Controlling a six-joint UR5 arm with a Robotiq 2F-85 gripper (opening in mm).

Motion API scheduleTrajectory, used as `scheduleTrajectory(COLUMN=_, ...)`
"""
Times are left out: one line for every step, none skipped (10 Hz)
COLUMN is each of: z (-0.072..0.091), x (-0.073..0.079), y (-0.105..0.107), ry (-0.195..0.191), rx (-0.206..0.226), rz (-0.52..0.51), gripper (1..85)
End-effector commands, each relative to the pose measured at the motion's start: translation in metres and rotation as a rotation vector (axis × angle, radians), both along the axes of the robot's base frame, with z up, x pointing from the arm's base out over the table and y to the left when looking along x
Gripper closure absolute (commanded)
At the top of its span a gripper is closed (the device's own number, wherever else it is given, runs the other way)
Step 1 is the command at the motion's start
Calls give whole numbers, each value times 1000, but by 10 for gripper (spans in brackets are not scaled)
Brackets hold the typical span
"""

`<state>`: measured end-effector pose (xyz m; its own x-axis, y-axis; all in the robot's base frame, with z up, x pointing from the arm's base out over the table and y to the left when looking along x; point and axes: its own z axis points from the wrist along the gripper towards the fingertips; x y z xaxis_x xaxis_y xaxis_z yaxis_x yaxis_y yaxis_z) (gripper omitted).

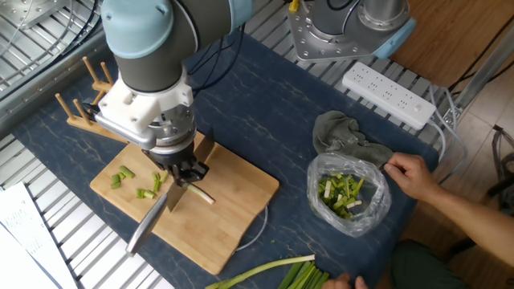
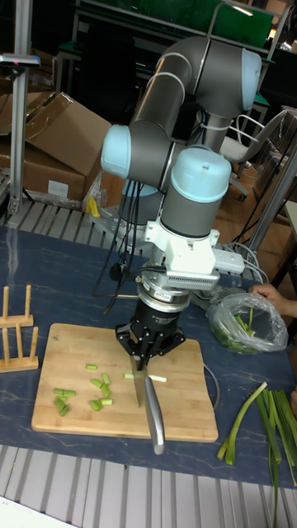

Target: Chop the scallions

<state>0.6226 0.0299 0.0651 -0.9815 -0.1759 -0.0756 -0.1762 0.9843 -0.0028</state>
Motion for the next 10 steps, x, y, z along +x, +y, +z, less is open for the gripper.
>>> scheduleTrajectory(z=-4, x=9, y=-2, ry=-24, rx=3, rz=-4, gripper=840)
scheduleTrajectory(z=2, x=10, y=-7, ry=-17, rx=-4, rz=6, gripper=840)
scheduleTrajectory(z=8, x=9, y=-7, ry=-6, rx=-1, rz=8, gripper=840)
scheduleTrajectory(z=9, x=9, y=-6, ry=-3, rx=-1, rz=6, gripper=840)
scheduleTrajectory(z=6, x=11, y=-5, ry=-11, rx=-1, rz=2, gripper=840)
scheduleTrajectory(z=1, x=14, y=-4, ry=-29, rx=-9, rz=-4, gripper=840)
scheduleTrajectory(z=-2, x=17, y=-6, ry=-40, rx=-13, rz=3, gripper=840)
scheduleTrajectory(z=-2, x=16, y=-12, ry=-36, rx=-24, rz=20, gripper=840)
scheduleTrajectory(z=9, x=11, y=-18, ry=-5, rx=-65, rz=36, gripper=840)
scheduleTrajectory(z=30, x=1, y=-13, ry=46, rx=-65, rz=29, gripper=840)
